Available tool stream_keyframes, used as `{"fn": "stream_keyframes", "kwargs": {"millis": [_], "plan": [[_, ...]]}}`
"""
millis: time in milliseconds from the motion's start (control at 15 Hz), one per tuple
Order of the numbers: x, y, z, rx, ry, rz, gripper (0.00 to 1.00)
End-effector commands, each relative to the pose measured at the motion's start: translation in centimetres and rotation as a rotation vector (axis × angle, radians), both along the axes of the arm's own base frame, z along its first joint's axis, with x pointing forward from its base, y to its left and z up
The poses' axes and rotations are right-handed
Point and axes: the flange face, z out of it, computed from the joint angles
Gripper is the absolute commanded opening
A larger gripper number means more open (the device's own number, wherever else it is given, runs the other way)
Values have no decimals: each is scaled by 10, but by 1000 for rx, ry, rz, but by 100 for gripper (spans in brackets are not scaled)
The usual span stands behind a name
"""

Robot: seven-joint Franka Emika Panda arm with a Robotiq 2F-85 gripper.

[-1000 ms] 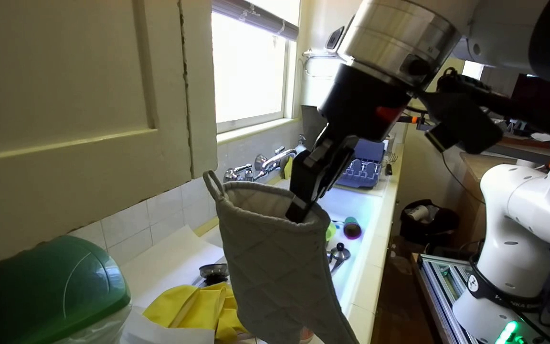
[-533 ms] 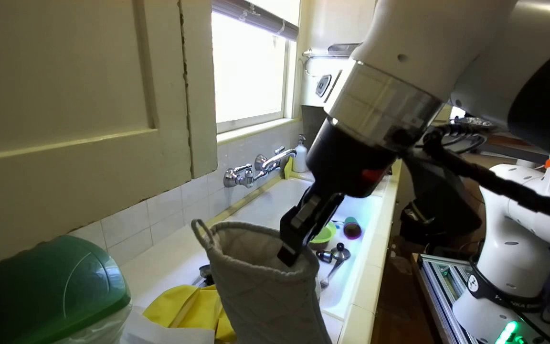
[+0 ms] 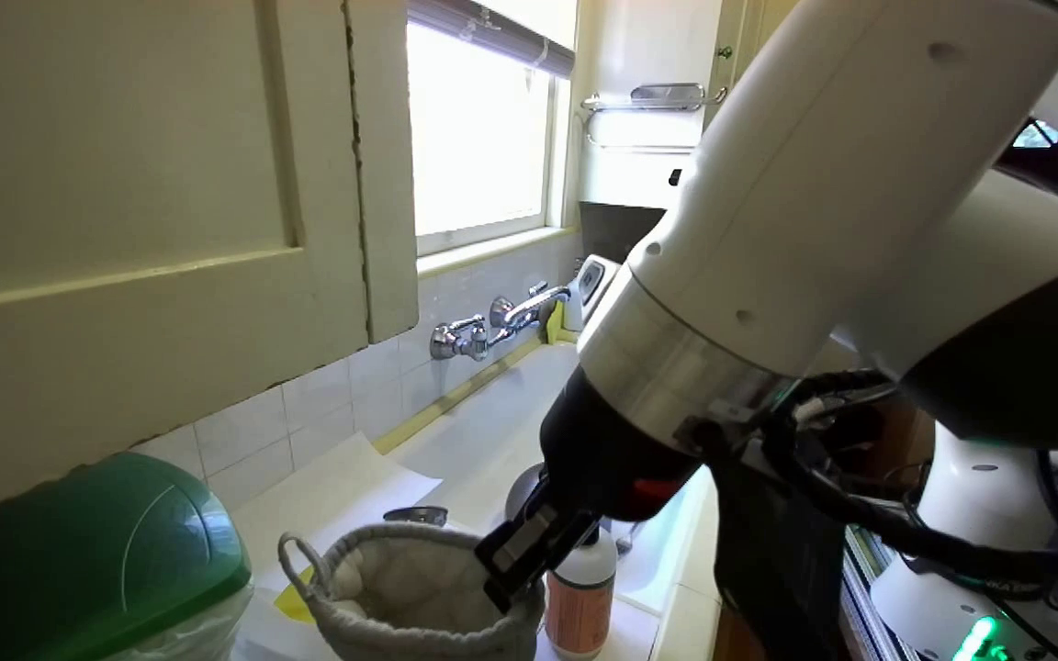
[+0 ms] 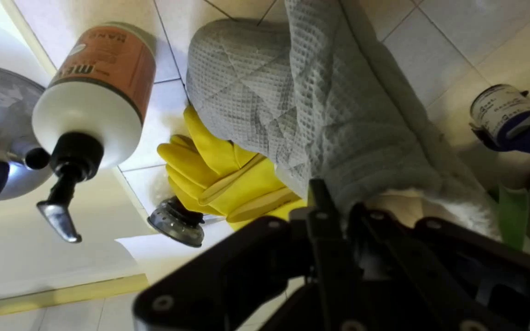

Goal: Put the grey oven mitt on the left side of the countertop.

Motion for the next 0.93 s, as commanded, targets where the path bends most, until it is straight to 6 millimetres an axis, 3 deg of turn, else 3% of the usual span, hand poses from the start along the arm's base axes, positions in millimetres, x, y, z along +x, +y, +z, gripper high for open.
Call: {"fn": "stream_keyframes", "kwargs": {"millis": [0, 267, 533, 867], "plan": [[4, 19, -28, 50, 27, -42, 40], [9, 32, -38, 87, 40, -62, 71], [19, 44, -21, 172, 29, -92, 99], [34, 43, 34, 275, -36, -138, 100]]}}
